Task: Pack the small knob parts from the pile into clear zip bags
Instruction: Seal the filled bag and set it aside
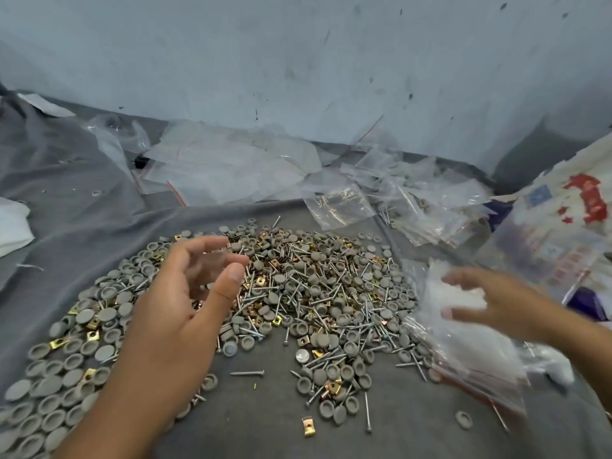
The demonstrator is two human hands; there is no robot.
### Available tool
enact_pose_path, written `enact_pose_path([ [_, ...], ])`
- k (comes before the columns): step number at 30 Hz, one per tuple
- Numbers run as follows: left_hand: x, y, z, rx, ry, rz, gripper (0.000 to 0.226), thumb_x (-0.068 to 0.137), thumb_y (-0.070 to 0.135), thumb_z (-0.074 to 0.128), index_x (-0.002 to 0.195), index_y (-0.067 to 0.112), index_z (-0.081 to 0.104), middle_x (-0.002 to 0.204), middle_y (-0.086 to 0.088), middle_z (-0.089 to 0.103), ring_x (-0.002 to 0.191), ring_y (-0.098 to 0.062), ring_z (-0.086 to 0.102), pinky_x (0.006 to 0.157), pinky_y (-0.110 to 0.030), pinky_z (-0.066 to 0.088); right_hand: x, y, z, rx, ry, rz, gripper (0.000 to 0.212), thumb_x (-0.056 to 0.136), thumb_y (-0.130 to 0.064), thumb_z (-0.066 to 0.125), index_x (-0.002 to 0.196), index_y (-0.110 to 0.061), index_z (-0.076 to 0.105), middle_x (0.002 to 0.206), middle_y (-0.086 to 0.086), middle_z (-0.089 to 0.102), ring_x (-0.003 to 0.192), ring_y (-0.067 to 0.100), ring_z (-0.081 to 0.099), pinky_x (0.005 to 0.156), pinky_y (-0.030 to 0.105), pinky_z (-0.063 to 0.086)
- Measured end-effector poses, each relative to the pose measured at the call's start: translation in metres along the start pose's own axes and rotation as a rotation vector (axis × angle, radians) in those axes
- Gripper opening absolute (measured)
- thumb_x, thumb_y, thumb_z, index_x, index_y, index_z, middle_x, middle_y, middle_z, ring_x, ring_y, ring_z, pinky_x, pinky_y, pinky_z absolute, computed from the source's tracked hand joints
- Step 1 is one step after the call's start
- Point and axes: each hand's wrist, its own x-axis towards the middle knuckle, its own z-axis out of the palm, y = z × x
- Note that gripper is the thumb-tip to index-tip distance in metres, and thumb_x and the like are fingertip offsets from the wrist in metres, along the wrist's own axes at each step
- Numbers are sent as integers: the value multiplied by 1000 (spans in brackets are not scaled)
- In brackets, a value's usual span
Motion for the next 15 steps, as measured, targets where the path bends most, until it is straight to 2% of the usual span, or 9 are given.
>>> enact_pose_path([
  [2,0,0,2,-2,0,7,42,82,70,53,117,47,52,115,24,69,109,2,65,86,-32,49,-31,13,22,-44,-90,35,77,64,-80,68,129,-52,37,127,-32,41,120,-2,48,101,19,38],
  [4,-1,0,3,9,-3,13,39,86,66,54,119,45,52,114,25,69,109,4,64,86,-29,48,-48,21,39,-42,-65,47,71,72,-61,81,130,-48,41,130,-27,46,122,-1,48,102,16,34],
  [7,-4,2,6,38,-21,18,31,93,60,55,119,44,51,114,26,69,108,6,63,84,-27,47,-51,24,47,-2,100,44,34,86,-33,79,117,-34,64,121,-14,66,113,10,61,102,29,46],
  [8,-5,2,7,47,-29,17,30,93,59,55,119,44,51,113,27,69,108,6,63,83,-28,47,-51,22,44,33,136,30,23,89,-24,76,108,-34,68,114,-13,70,107,11,65,98,33,49],
  [9,-5,2,8,54,-39,16,28,93,59,55,118,45,51,112,27,69,107,6,63,83,-30,48,-52,18,40,51,152,23,20,91,-20,74,100,-37,69,106,-15,72,102,9,67,93,34,51],
  [12,-5,1,9,58,-62,5,24,95,54,58,117,44,52,111,27,70,106,7,63,86,-33,49,-55,3,23,83,179,41,18,94,-28,69,88,-44,67,94,-20,72,92,2,66,79,27,48],
  [14,-5,1,10,63,-65,1,26,93,50,58,117,40,56,110,25,70,105,5,64,89,-34,51,-59,-9,13,182,237,54,12,93,-45,60,86,-41,69,87,-19,73,90,5,67,76,28,48],
  [15,-6,1,11,73,-69,0,24,94,51,58,116,40,58,110,23,71,104,2,65,89,-36,52,-62,-19,9,249,273,36,22,88,-56,55,89,-40,71,86,-19,73,90,4,68,78,30,48],
])
